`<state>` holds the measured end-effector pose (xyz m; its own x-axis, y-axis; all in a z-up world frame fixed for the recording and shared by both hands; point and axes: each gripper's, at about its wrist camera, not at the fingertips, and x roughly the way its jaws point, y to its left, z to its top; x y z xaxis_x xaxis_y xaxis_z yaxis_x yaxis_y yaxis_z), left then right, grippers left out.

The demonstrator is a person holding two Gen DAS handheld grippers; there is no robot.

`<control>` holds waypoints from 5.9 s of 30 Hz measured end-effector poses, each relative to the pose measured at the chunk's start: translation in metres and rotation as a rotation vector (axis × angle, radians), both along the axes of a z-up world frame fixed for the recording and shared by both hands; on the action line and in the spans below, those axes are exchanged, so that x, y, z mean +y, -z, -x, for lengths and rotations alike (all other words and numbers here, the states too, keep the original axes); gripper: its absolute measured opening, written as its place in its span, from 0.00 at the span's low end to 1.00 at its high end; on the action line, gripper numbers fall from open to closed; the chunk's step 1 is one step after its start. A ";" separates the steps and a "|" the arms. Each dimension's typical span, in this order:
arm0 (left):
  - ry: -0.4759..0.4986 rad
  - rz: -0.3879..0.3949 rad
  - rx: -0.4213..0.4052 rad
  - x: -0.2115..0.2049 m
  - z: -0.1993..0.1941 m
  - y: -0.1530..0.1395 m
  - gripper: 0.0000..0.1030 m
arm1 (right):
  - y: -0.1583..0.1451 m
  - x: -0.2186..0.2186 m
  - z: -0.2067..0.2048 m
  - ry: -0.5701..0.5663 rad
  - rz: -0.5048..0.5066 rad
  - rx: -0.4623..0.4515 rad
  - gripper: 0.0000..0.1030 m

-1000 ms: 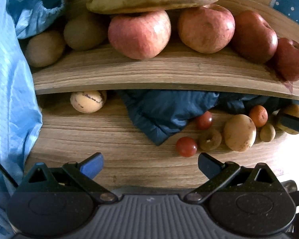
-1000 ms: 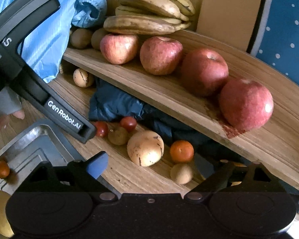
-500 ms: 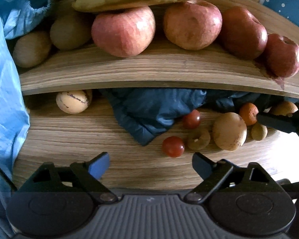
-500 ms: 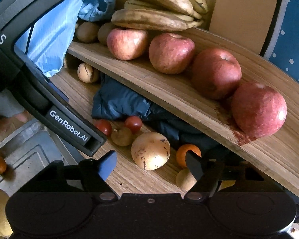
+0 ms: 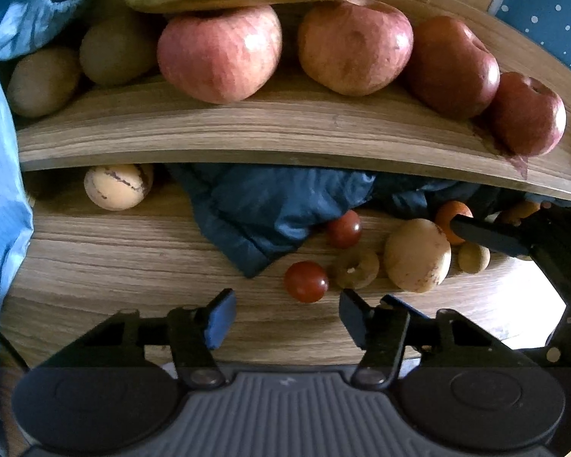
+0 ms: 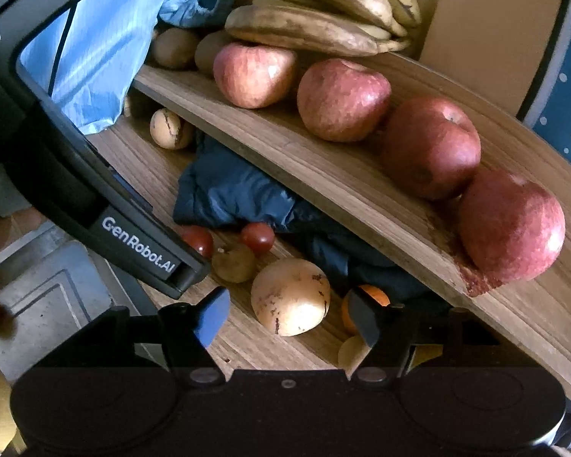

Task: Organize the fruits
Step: 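Grasp a red cherry tomato with the left tool while the right tool grasps a beige spotted fruit, then carry the cherry tomato in the left tool while the right tool carries the beige fruit to the tray, then release the cherry tomato from the left tool while the right tool releases the beige fruit onto the tray, then move both open tools away from the tray back toward the shelf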

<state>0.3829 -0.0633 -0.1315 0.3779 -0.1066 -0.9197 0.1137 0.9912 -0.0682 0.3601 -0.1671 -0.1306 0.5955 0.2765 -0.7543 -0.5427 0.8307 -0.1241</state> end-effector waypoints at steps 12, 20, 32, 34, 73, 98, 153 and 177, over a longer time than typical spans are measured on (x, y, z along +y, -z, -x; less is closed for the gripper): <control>-0.021 0.016 -0.017 -0.006 -0.006 0.001 0.41 | 0.005 0.010 0.001 -0.025 0.043 -0.020 0.58; -0.015 0.048 -0.025 -0.004 -0.008 -0.001 0.26 | 0.006 0.017 0.004 -0.030 0.086 -0.035 0.56; -0.026 0.074 -0.023 0.001 0.007 -0.001 0.25 | 0.009 0.022 0.008 0.002 0.117 -0.056 0.47; -0.029 0.077 -0.026 0.002 0.010 -0.001 0.25 | 0.007 0.022 0.014 0.003 0.115 -0.062 0.47; 0.029 0.086 -0.051 0.068 0.108 -0.031 0.25 | -0.047 0.076 0.122 0.056 -0.032 -0.018 0.47; 0.104 0.042 0.029 0.077 0.118 -0.016 0.25 | -0.025 0.086 0.113 0.134 -0.147 0.190 0.48; 0.199 0.074 -0.109 0.095 0.290 -0.073 1.00 | -0.087 0.055 0.337 0.488 -0.169 -0.021 0.99; 0.184 -0.044 -0.066 0.107 0.230 -0.063 1.00 | -0.075 0.043 0.292 0.556 -0.152 0.022 0.99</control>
<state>0.1534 0.0438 -0.0684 0.4152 -0.1398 -0.8989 0.2955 0.9553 -0.0121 0.0680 -0.1241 -0.0558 0.6670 0.0325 -0.7444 -0.0200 0.9995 0.0258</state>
